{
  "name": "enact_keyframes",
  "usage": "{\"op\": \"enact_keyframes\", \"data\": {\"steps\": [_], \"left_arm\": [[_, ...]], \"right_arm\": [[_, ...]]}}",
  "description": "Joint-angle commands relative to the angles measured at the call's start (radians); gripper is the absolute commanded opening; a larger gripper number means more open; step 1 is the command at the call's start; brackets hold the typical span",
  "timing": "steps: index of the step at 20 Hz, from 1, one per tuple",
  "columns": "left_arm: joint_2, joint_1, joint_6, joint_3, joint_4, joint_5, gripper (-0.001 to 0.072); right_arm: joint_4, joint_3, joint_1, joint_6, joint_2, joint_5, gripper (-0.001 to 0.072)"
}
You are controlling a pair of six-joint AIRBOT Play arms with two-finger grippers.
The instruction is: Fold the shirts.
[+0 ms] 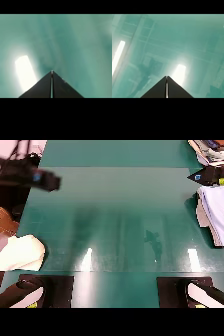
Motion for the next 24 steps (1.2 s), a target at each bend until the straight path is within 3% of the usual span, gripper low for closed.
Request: {"op": "enact_keyframes", "data": {"steps": [1,5,11,24], "left_arm": [[0.204,0.119,-0.006,-0.226,0.196,-0.154,0.0024],[0.270,0.220,-0.007,-0.465,0.253,-0.287,0.0046],[0.270,0.256,-0.033,-0.739,0.279,-0.192,0.0050],[0.270,0.256,-0.032,-0.648,0.247,-0.100,0.0052]], "right_arm": [[0.000,0.001,0.000,0.000,0.000,0.002,0.0012],[0.000,0.001,0.000,0.000,-0.001,0.002,0.0012],[-0.001,0.001,0.000,0.000,-0.001,0.002,0.0012],[-0.001,0.001,0.000,0.000,-0.001,0.003,0.0012]]}}
